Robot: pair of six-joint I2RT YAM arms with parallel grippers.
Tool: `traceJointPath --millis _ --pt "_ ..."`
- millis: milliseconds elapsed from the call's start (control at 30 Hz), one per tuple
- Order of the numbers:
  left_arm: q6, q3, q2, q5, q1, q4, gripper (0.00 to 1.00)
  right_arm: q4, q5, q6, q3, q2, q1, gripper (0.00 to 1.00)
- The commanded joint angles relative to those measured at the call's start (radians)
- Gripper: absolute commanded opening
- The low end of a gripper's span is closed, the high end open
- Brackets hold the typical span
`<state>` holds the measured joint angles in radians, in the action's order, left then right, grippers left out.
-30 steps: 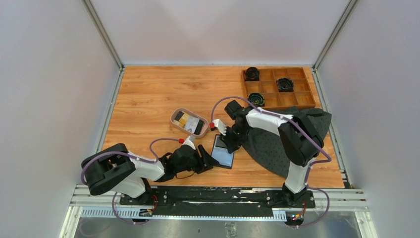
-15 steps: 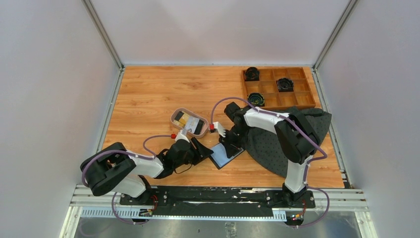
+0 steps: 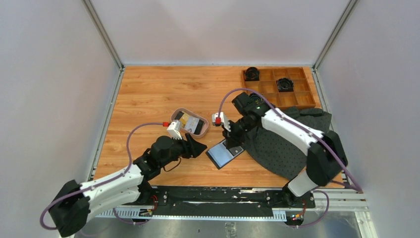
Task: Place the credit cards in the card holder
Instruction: Pick up the credit card from the storage box.
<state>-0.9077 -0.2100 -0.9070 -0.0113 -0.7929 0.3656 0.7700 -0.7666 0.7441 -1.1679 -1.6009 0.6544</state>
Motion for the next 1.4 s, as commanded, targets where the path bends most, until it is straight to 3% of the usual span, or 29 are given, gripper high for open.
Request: traceJointPath --millis 0,133,200,367,500,667,967,1133,1367 --pt "0.286 -0.068 0.201 0.052 0.024 -0.288 0.69 0.022 -0.031 0.066 0.019 0.158 -0.030 0.25" --pt "0.435 -0.172 0.300 0.166 0.033 -0.478 0.94 0.016 -0.078 0.052 0.005 0.240 -0.085 0.25" --pt "0.496 -0.250 0.301 0.228 0.038 -0.552 1.00 -0.003 -0.103 0.038 0.004 0.270 -0.102 0.26" --pt "0.650 -0.398 0.203 0.289 0.048 -0.635 1.00 -0.015 -0.124 0.009 -0.056 0.277 -0.102 0.33" --pt "0.759 -0.534 0.022 0.367 0.053 -0.702 1.00 -0.004 -0.131 -0.062 -0.131 0.236 -0.107 0.34" --pt "0.859 -0.690 -0.228 0.425 0.064 -0.768 1.00 -0.007 -0.156 -0.054 -0.090 0.217 -0.159 0.34" --pt "0.840 -0.927 -0.538 0.151 0.230 -0.849 0.95 -0.007 -0.153 -0.054 -0.072 0.137 -0.218 0.34" --pt "0.774 -1.059 -0.647 0.116 0.242 -0.906 0.96 -0.006 -0.147 -0.055 -0.074 0.101 -0.243 0.34" --pt "0.861 -1.194 -0.766 0.157 0.247 -0.997 0.94 -0.006 -0.165 -0.058 -0.069 0.094 -0.308 0.34"
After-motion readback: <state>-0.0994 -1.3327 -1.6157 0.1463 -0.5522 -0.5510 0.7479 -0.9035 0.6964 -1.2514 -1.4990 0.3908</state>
